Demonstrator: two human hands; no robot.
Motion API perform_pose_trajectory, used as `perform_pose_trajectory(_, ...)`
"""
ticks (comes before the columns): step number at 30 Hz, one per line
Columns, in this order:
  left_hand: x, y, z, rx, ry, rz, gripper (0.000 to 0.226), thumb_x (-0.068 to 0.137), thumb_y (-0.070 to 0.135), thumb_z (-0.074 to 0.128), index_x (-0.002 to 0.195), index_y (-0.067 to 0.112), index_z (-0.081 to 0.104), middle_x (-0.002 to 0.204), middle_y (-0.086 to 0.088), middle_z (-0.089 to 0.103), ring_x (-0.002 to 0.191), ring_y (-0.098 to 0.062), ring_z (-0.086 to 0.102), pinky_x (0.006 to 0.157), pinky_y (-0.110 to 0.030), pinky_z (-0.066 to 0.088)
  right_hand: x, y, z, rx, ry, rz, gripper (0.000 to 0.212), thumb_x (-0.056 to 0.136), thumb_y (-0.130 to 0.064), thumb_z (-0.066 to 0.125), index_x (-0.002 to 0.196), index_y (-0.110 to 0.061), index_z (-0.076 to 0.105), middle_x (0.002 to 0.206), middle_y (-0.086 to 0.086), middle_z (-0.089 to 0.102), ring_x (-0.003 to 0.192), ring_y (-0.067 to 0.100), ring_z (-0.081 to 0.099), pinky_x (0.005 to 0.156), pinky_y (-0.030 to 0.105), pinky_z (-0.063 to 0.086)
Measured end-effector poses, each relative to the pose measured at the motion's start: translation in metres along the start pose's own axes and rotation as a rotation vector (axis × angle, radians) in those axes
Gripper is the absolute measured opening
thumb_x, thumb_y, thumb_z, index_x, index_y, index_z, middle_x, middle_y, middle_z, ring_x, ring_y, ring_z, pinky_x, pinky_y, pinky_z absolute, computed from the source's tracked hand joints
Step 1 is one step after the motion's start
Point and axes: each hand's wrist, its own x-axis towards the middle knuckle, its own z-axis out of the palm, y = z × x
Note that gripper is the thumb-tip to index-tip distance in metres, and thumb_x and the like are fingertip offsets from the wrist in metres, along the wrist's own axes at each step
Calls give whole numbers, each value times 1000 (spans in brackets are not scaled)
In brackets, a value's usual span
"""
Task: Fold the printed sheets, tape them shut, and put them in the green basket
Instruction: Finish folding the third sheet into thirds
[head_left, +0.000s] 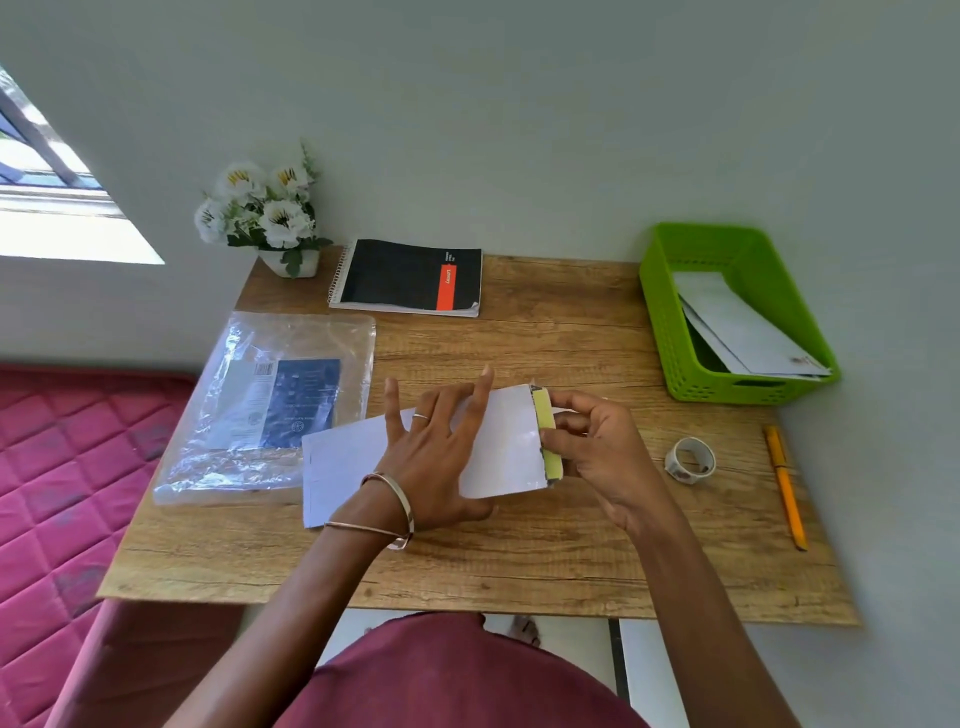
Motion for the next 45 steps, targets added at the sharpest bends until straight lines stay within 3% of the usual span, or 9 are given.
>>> perform_pose_trajectory(9,-1,-1,3,18,40,99,131,63,71,61,135,24,-38,149,-5,17,139,-29,14,103,-61,-22,14,9,10,-81,-19,112,22,85,2,66,97,-15,73,89,11,75,86,32,71,76,55,56)
perform_pose_trajectory(12,0,0,4,36,64,136,132,60,73,61,140,23,-31,146,-7,25,137,-30,22,102,-64,-21,17,13,11,-128,-13,145,20,85,3,64,91,-12,75,87,16,74,84,43,68,71,69,50)
perform_pose_trajectory(14,-1,-2,5,40,32,123,135,56,80,58,141,22,-30,149,-7,20,138,-30,17,102,-66,-20,16,13,11,-132,-9,139,19,84,3,65,88,-12,75,85,16,74,83,46,67,63,61,52)
perform_pose_trajectory(16,-1,-6,5,45,-6,90,139,52,88,52,141,22,-32,151,-5,11,141,-28,10,102,-68,-18,14,11,10,-112,6,129,21,84,3,65,83,-16,75,83,15,74,82,45,68,57,54,52)
perform_pose_trajectory(20,2,-13,2,40,-24,34,133,52,88,51,144,23,-18,149,1,15,140,-24,10,101,-68,-20,14,16,7,-26,56,143,29,83,7,65,80,-19,77,86,14,74,77,34,70,72,71,44)
perform_pose_trajectory(27,4,-5,6,134,-41,103,124,58,79,54,148,20,-7,145,0,24,137,-24,22,99,-71,-17,21,30,14,-310,77,185,17,84,-7,64,91,-19,73,88,2,74,85,26,70,78,53,57)
perform_pose_trajectory(31,3,-5,7,130,-39,103,127,55,79,57,146,22,-12,147,-1,21,138,-25,20,99,-71,-18,17,29,15,-226,70,200,12,85,-8,65,92,-16,71,91,15,73,86,42,67,68,52,53)
perform_pose_trajectory(37,4,-6,4,138,-35,115,120,63,75,57,147,23,-11,151,1,20,140,-24,19,99,-71,-18,17,31,16,-245,64,194,23,88,-1,61,99,-20,69,92,3,73,86,23,69,76,46,58)
perform_pose_trajectory(45,3,-9,11,107,-94,70,137,54,84,56,141,23,-30,155,-2,9,143,-26,8,99,-70,-19,20,27,17,-93,150,217,34,89,10,52,95,-17,71,88,8,72,75,24,69,50,28,52)
